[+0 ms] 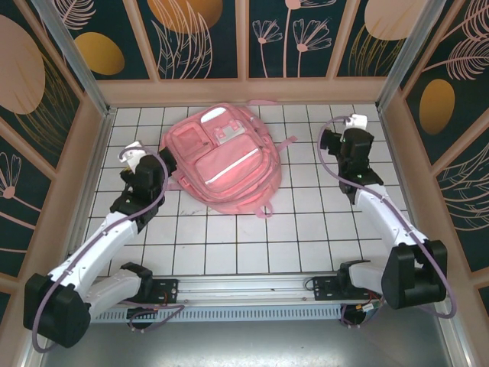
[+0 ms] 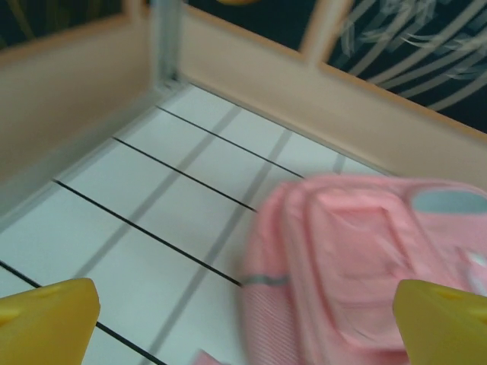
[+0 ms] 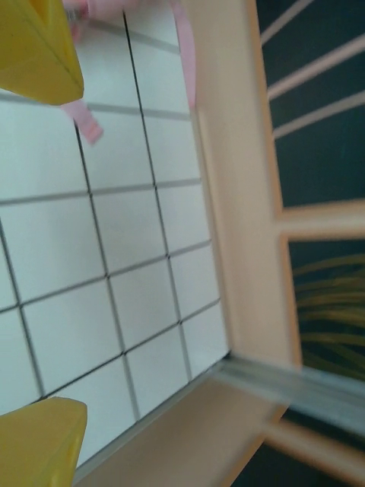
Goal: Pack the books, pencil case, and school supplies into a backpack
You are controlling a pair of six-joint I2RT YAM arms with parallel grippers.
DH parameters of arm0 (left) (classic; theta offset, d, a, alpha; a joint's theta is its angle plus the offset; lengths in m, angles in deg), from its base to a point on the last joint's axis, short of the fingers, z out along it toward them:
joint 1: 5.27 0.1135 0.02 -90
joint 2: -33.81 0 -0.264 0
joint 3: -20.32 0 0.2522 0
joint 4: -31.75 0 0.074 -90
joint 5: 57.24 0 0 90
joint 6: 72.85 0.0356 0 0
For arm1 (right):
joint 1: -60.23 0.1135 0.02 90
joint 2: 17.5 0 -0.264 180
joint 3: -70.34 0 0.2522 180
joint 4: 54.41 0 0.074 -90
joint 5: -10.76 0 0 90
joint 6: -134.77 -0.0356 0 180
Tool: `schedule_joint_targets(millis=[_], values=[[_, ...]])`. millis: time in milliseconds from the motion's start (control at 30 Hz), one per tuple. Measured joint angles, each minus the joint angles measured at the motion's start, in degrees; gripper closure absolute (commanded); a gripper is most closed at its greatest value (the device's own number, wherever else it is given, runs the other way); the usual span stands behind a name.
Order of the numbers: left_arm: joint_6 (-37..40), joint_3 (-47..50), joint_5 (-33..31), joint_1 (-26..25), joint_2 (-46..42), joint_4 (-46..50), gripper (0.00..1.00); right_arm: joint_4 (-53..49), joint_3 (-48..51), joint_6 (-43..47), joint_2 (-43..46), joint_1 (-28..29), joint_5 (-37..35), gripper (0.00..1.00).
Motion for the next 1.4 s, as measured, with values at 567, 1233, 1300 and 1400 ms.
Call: schedule_joint_targets(millis=[567,1233,1300,1400], values=[[19.65,23.21,3.48,12.76,12.28,-42.27,0.01,29.31,23.78,-2.75,-10.64,-5.6,-7.76,0.01],[27.78,28.28,21.92,16.5,24.35,-73.16,0.01,59.84,33.83,1.92,-17.22,-7.37,10.71,0.01],[27.71,28.28,21.88,16.85,26.99,-75.28,0.01,60.35,34.32,1.92,-17.94,-7.37,11.3,0.01],[27.65,28.13,21.59,17.09,29.09,-75.54,0.02,61.09,34.38,1.9,-18.03,-7.39,11.58,0.01]])
